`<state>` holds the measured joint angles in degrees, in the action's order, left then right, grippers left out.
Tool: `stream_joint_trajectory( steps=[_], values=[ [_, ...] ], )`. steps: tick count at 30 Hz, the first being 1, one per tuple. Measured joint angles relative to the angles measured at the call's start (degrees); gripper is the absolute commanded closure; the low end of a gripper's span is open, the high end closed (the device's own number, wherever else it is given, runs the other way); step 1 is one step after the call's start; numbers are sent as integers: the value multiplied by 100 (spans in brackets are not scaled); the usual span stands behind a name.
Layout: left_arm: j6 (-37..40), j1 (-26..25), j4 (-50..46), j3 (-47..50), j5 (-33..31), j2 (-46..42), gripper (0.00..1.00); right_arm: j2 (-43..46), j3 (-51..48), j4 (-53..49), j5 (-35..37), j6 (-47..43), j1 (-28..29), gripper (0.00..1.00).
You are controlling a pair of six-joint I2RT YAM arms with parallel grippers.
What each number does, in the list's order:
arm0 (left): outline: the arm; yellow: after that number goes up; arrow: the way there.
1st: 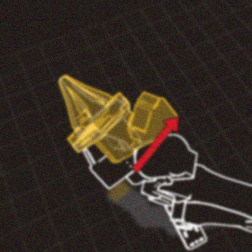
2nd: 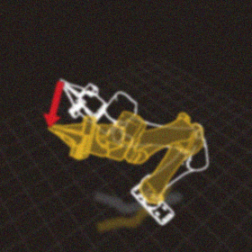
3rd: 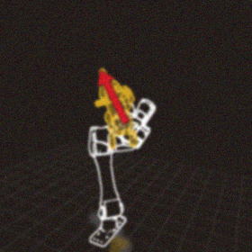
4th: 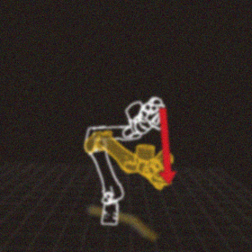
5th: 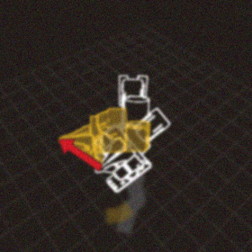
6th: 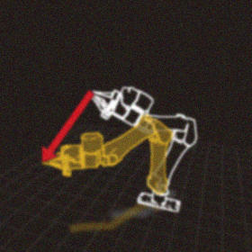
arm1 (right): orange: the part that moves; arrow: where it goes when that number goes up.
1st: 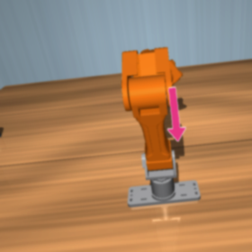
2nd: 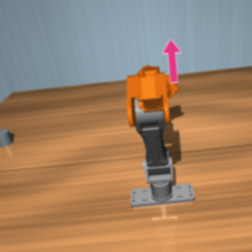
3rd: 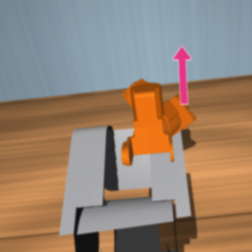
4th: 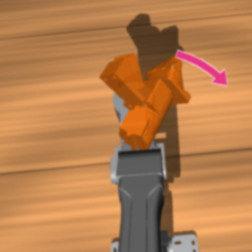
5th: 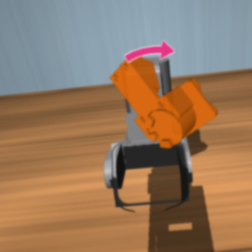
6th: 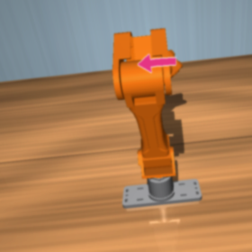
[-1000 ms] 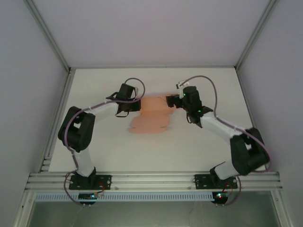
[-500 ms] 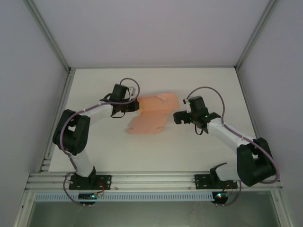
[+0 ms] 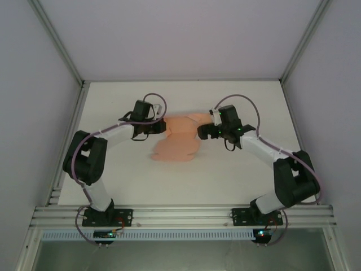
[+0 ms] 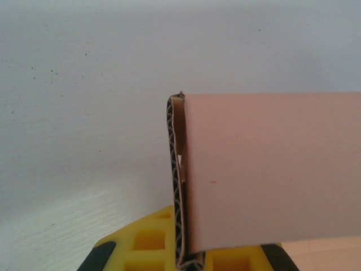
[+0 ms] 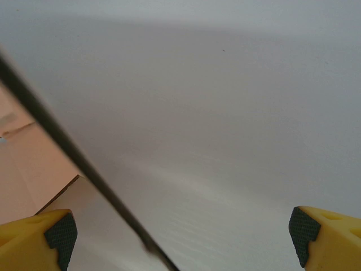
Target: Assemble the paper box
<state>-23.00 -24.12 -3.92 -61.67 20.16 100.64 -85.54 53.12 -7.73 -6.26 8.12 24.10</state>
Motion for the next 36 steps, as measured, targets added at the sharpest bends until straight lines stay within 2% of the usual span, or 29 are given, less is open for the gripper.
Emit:
stream_joint_trajectory(
  steps=[3,12,18,25,31,33,36],
  values=[
    [-4,-57,-11,-2,26,26,100,-208,151,129,166,-15,208,0],
    [-63,-149,-149,-118,-42,267,100,-776,341,378,1408,-61,728,1],
    [-59,-175,-146,-129,-68,264,100,-673,275,407,1582,-122,750,1],
    [-42,-177,-195,-129,-39,260,100,391,-205,153,778,-302,166,2],
    [-39,-177,-199,-129,-17,251,100,852,-280,-72,-313,-487,-549,16],
    [-39,-177,-203,-129,-15,243,100,835,-278,-114,-654,-544,-610,29],
    [-37,-177,-208,-127,2,208,100,706,-225,-205,-1150,-627,-654,40]
  ],
)
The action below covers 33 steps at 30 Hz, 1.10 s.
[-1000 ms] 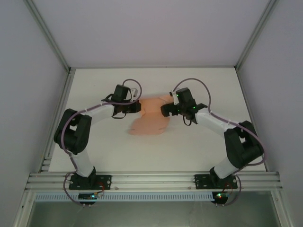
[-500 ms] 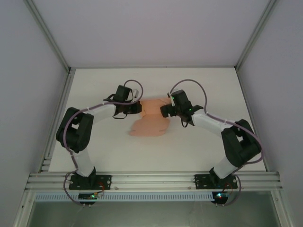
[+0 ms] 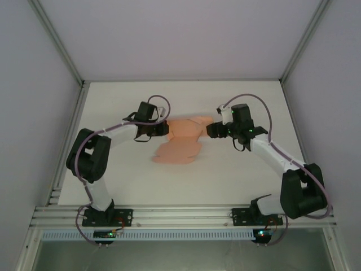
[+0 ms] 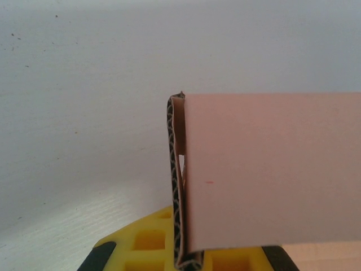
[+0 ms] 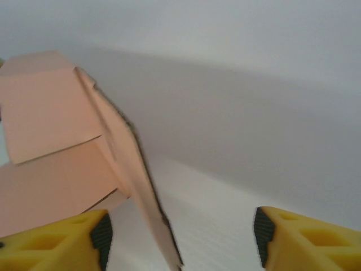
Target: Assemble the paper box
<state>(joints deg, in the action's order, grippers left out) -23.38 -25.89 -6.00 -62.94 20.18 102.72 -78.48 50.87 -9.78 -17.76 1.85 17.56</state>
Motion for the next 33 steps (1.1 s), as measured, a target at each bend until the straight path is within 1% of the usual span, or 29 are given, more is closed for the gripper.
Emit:
stream_joint_trajectory(
  steps=[2,3,5,6,8,10,11,13,14,16,22,25,30,33],
  values=[
    [4,0,-2,0,0,-31,100,-173,101,-118,-249,-48,-7,44],
    [20,0,0,0,0,-42,100,-258,149,-160,-334,-74,-9,48],
    [33,0,-2,0,0,-61,100,-407,221,-212,-485,-131,-9,57],
    [39,0,-2,0,0,-70,100,-448,236,-227,-549,-146,-9,64],
    [39,0,-2,0,0,-72,100,-498,273,-262,-625,-157,-9,73],
    [39,0,-7,0,0,-72,100,-529,308,-267,-684,-195,-9,79],
    [39,0,-4,0,-2,-72,100,-533,319,-264,-710,-214,-9,85],
    [39,0,-7,0,-4,-72,100,-555,352,-264,-787,-262,-7,93],
    [39,0,-7,0,-15,-72,100,-575,374,-267,-811,-267,-7,96],
    [37,2,-15,0,-52,-72,100,-612,415,-278,-894,-310,17,100],
    [31,11,-155,-15,-289,-35,100,-717,540,-396,-1294,-387,201,100],
    [15,28,-240,-107,-376,50,100,-807,699,-520,-1349,-442,380,100],
    [15,-17,-249,-201,-321,103,100,-1095,1005,-682,-1480,-608,776,97],
    [11,-37,-304,-205,-306,103,100,-1244,1150,-817,-1486,-719,866,97]
  ],
)
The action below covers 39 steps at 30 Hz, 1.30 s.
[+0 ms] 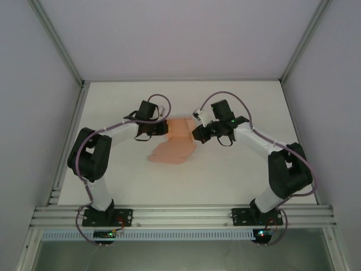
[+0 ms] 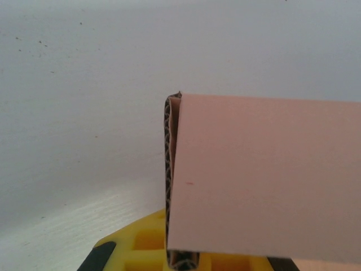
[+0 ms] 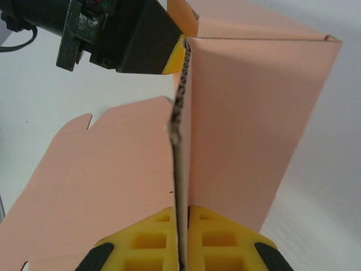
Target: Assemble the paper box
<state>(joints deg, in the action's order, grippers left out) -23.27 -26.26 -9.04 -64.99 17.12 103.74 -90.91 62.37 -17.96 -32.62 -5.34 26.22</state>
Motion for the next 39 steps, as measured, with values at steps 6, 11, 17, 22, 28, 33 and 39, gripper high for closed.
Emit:
stream_joint_trajectory(
  steps=[6,11,17,22,28,33,39],
  values=[
    [-33,0,0,0,-22,0,100,-192,192,-103,63,-28,66,74],
    [-11,-11,9,-2,-140,0,100,-225,208,-168,267,42,199,51],
    [26,-39,20,-2,-173,0,100,498,94,-199,933,164,205,1],
    [114,-37,24,-2,-201,0,100,1757,-264,-114,1969,348,133,1],
    [140,-37,46,0,-214,0,100,2531,-579,-181,2903,997,-1051,1],
    [170,-37,63,0,-216,0,100,1963,-627,-363,2579,1316,-2037,1],
    [179,-37,66,0,-216,-2,100,844,-557,-455,1871,1091,-1910,11]
  ],
)
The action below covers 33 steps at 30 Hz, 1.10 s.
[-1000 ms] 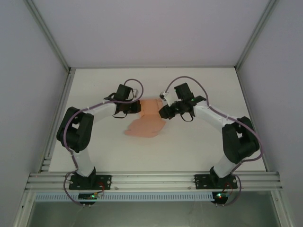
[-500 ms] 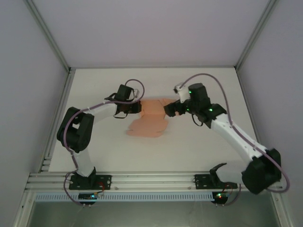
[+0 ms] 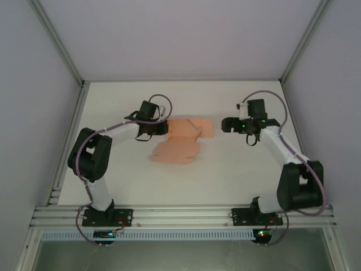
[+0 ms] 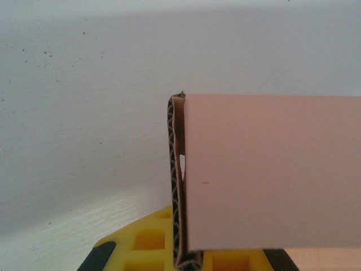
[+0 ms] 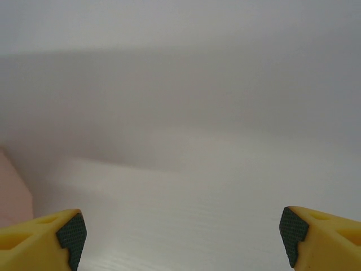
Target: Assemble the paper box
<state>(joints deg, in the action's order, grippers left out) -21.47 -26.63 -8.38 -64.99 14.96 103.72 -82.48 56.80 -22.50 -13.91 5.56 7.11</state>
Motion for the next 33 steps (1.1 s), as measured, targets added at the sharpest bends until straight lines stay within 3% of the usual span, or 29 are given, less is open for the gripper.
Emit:
stream_joint_trajectory(
  steps=[15,22,27,33],
  values=[
    [0,26,2,0,-66,0,100,-557,254,153,-2175,-898,960,24],
    [-2,-2,0,0,-116,0,100,-914,549,236,-2124,-988,1438,33],
    [-4,-76,-4,0,-282,-11,100,-1137,660,424,-1961,-942,1672,33],
    [20,-184,-9,-15,-490,-22,100,-1305,660,697,-1257,-730,1971,33]
  ],
)
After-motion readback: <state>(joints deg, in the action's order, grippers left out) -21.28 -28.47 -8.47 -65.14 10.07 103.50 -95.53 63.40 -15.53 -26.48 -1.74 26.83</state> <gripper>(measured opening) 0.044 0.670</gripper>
